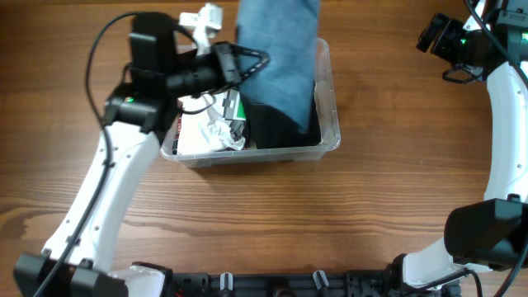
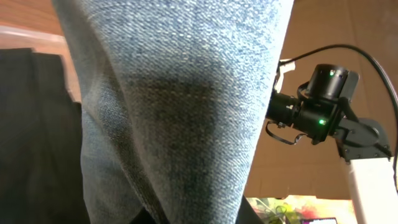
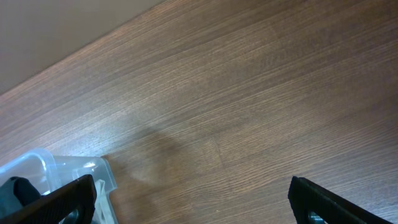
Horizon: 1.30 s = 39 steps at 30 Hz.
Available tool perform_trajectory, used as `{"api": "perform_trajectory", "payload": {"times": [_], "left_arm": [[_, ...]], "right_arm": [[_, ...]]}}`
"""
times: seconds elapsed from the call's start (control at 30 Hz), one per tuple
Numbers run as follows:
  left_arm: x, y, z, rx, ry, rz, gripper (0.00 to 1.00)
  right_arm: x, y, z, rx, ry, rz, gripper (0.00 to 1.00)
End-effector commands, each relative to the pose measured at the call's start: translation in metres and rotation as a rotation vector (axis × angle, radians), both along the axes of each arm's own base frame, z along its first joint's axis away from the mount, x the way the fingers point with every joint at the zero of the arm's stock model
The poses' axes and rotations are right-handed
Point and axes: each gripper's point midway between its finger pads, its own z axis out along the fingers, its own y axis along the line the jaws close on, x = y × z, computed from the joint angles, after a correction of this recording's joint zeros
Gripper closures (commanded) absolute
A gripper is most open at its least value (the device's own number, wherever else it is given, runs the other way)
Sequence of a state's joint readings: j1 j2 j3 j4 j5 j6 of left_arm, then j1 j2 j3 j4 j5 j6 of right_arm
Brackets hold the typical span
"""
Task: Pack container
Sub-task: 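Lift the blue denim cloth and carry it right over the container, then lower the blue denim cloth onto the black cloth in the container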
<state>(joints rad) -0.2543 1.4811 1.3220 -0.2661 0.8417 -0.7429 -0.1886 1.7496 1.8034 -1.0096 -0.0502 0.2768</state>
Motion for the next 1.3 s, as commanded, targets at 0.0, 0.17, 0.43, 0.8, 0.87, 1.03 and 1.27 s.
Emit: {"api": "perform_trajectory", "payload": {"times": [0.0,0.17,0.43,0.8,0.87,1.03,1.27], "left_arm": [[0.005,-0.03,-0.011,-0.016,0.022,-0.027,0.96],[0.022,-0.052,-0.049,0.018,0.1,0.014,0.96],[0.045,-0.055,-0.08,0.05,0.129,0.091,0.96],[0.024,-0.046,-0.153,-0.123,0.264,0.185,0.96],[0.018,-0.046,-0.159,-0.121,0.275,0.175,0.96],[0.011,-0.05,-0.157,-0.131,0.283,0.126,0.96],[0.0,-0.052,-0.122,-0.144,0.166,0.056,0.91]], "right_arm": [[0.001,-0.002,0.001,-0.005,-0.003,-0.016,0.0],[0.001,-0.002,0.001,-0.005,-0.003,-0.016,0.0],[0.001,-0.002,0.001,-0.005,-0.003,-0.016,0.0],[0.001,-0.002,0.001,-0.005,-0.003,-0.016,0.0],[0.001,-0.002,0.001,-0.004,-0.003,-0.017,0.0],[0.001,-0.002,0.001,-0.004,-0.003,-0.017,0.0],[0.001,-0.002,0.001,-0.004,-0.003,-0.017,0.0]]}}
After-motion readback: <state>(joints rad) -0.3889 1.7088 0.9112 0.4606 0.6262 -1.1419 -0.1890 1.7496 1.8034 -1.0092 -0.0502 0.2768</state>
